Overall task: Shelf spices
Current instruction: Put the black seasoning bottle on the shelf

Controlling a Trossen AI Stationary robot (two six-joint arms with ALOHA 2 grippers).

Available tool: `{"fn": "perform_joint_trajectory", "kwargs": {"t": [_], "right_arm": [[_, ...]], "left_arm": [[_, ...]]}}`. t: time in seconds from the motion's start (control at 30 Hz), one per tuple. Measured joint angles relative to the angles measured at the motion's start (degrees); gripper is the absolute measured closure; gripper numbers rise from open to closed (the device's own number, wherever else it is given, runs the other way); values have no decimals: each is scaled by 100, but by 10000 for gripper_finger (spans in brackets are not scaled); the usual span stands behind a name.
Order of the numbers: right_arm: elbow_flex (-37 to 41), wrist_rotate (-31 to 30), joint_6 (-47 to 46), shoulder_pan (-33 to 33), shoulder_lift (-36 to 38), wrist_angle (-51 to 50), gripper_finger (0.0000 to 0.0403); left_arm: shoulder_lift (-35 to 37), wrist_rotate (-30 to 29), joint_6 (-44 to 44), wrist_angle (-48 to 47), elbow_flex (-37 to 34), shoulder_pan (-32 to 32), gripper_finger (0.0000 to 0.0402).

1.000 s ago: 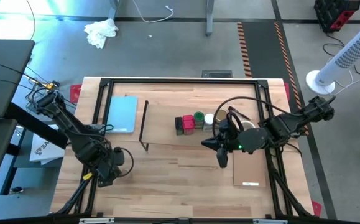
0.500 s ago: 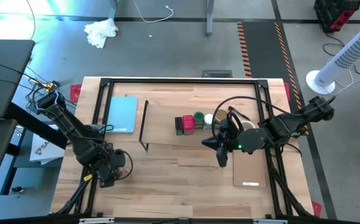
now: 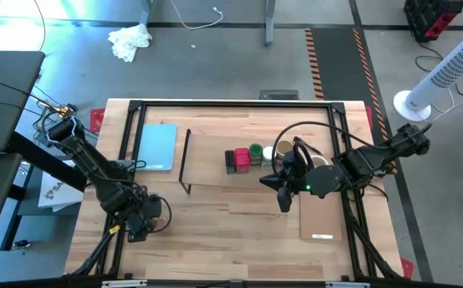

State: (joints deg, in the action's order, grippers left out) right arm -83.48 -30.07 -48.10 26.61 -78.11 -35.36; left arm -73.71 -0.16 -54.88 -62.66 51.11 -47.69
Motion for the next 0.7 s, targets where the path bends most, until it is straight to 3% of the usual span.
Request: {"fn": "perform_joint_trajectory", "kwargs": {"t": [0.17, 0.33, 0.43, 0.53, 0.7], "right_arm": [[0, -156, -6, -2, 0, -34, 403], [0, -131, -100, -37, 0, -80, 403], [0, -119, -212, -37, 0, -160, 403], [0, -120, -297, -37, 0, -236, 403], [0, -135, -293, -37, 0, -306, 403]], "left_arm": [[2, -476, 5, 179, -130, 9, 105], [1, 242, -39, 856, -538, 6, 125], [-2, 257, -139, 831, -533, 18, 160], [-2, 245, -88, 623, -389, 89, 212], [167, 254, -4, -108, 327, 231, 214]]}}
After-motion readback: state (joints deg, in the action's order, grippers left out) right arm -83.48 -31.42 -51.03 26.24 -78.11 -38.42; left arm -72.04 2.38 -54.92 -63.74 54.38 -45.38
